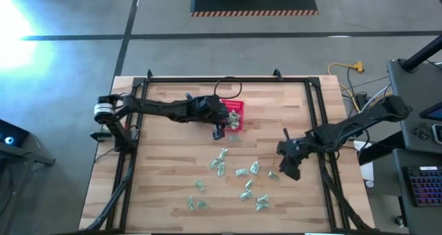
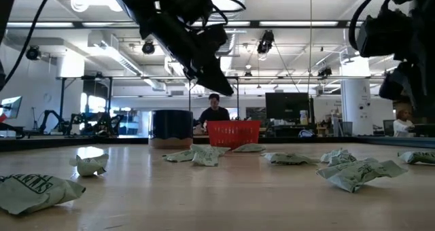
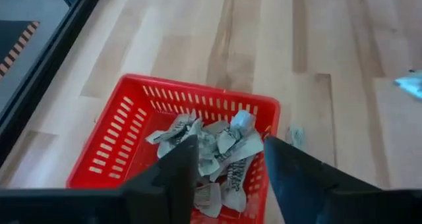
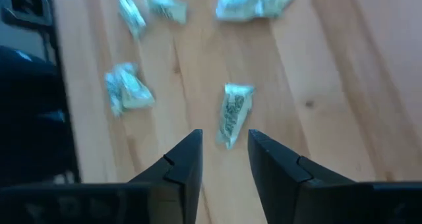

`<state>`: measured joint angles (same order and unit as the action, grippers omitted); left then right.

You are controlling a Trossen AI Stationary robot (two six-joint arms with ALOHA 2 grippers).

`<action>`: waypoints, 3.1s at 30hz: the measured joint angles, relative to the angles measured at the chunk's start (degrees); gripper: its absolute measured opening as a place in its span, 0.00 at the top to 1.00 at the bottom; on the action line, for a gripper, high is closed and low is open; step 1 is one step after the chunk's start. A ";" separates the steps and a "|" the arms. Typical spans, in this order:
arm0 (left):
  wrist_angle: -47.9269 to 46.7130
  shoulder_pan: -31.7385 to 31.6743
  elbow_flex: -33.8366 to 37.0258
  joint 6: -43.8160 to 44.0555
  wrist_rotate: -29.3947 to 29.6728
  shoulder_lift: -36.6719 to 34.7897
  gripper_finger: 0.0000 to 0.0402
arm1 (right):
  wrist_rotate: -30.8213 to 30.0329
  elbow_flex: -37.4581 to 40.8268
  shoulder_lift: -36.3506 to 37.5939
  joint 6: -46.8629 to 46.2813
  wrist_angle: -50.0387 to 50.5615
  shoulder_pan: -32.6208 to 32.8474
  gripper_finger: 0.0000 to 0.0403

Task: Pick and place Stevia / Truvia into bins
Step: Put the stevia packet into the basket

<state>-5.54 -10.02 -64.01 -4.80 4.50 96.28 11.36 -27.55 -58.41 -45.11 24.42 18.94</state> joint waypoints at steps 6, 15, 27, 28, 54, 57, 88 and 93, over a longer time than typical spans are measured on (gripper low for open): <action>0.00 0.00 0.05 0.06 0.01 -4.09 0.55 | 0.01 0.02 -8.16 1.44 -3.85 2.99 0.64; -2.92 0.02 0.68 3.75 0.28 -10.78 0.55 | -6.79 -1.62 -19.60 -1.63 -7.49 6.55 0.53; -24.49 3.28 1.54 14.55 0.24 -22.00 0.55 | -17.29 -7.57 -27.05 -3.12 -1.97 10.98 0.67; -27.25 3.84 1.76 15.61 0.21 -23.26 0.55 | -17.97 -7.70 -27.11 -2.95 -1.74 11.07 0.70; -13.26 20.11 23.16 39.18 -4.75 -36.26 0.55 | -38.05 -18.76 -24.41 18.94 -8.29 -3.71 0.97; -3.26 20.11 26.50 39.08 -4.86 -32.99 0.55 | -37.98 -20.32 -24.40 24.41 -11.67 -8.92 0.97; 16.68 20.26 23.50 35.89 -6.68 -8.01 0.55 | -16.60 -31.36 -37.99 40.03 -14.64 -33.46 0.89; 16.51 20.26 23.50 35.74 -6.49 -8.03 0.55 | -16.85 -31.34 -36.55 40.41 -14.57 -34.21 0.76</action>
<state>10.97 10.24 -40.51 30.94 -1.99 88.25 -5.49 -58.89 -94.96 -4.71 9.85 -15.28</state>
